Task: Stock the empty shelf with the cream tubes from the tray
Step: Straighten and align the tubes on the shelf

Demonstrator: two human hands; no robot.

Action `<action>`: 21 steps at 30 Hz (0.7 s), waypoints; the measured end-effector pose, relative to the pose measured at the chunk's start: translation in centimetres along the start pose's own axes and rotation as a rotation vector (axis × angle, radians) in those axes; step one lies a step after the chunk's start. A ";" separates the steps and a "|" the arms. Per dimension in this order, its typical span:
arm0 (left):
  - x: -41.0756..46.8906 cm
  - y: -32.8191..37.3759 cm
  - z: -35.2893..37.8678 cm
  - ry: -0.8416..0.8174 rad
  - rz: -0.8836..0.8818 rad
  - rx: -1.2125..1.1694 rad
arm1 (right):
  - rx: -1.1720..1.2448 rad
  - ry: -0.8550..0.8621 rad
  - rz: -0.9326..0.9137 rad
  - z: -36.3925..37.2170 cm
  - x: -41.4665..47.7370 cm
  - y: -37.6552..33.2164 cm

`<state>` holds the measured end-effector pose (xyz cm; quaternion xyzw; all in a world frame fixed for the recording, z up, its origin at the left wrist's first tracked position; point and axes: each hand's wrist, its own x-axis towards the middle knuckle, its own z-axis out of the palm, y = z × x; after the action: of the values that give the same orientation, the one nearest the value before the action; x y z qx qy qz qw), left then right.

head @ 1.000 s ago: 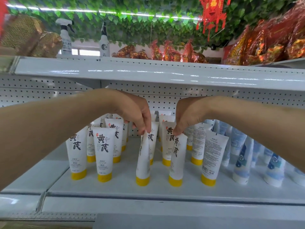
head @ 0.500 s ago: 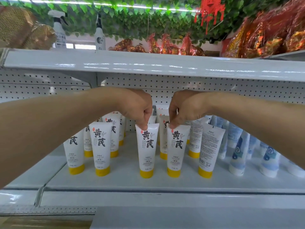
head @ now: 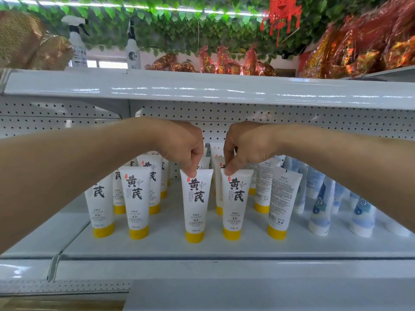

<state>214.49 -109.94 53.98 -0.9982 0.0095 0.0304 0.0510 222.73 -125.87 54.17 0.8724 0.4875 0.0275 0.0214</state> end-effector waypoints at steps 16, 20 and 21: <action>-0.2 -0.1 0.1 -0.002 -0.025 -0.009 | 0.019 -0.074 0.024 -0.1 -0.4 -0.9; -0.2 -0.3 0.1 0.002 -0.010 0.008 | -0.012 -0.071 0.050 -0.3 -0.4 -0.6; -0.2 -0.3 0.1 -0.001 -0.007 0.011 | -0.017 -0.073 0.053 -0.3 -0.3 -0.6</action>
<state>214.26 -109.64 53.96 -0.9979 0.0064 0.0307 0.0565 222.06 -125.83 54.43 0.8853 0.4628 0.0001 0.0458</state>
